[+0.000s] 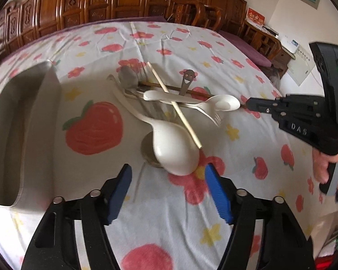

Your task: Organize utensils

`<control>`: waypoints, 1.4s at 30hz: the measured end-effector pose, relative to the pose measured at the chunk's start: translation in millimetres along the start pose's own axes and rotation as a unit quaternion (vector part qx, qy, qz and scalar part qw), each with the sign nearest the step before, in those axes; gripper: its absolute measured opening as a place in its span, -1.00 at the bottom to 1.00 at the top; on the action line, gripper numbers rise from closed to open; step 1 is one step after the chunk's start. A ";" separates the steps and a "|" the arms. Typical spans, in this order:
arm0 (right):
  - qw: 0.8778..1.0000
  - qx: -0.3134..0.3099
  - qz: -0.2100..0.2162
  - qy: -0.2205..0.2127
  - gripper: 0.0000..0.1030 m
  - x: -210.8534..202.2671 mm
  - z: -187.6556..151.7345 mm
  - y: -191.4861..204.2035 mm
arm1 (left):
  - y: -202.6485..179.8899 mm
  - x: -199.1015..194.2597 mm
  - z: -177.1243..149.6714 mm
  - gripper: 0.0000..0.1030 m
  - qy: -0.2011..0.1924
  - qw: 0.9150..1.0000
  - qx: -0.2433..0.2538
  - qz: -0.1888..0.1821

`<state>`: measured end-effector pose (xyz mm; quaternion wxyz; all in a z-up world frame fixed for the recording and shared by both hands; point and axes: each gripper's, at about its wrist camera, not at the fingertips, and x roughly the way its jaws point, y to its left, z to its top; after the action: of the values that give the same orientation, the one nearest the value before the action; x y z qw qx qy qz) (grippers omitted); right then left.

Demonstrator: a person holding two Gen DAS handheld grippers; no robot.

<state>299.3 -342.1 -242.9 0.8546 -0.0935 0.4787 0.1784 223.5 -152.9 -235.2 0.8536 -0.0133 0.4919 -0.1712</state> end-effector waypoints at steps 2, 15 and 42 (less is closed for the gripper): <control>1.000 0.007 0.003 -0.004 -0.96 0.7 -1.4 -2.5 | -2.0 5.7 3.3 0.16 0.003 1.000 -0.008 0.001; 0.999 0.019 0.020 -0.029 -0.96 -7.1 -9.9 1.5 | 9.0 12.3 28.5 0.06 -0.011 0.999 -0.033 0.019; 0.998 0.050 0.023 -0.033 -0.63 -0.8 -9.7 -7.4 | -0.7 -4.3 41.7 -0.79 0.003 0.999 -0.012 -0.039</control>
<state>294.2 -352.3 -247.3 0.8693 -0.0340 0.4602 0.1769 256.6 -158.3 -209.9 0.8444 -0.0424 0.4960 -0.1981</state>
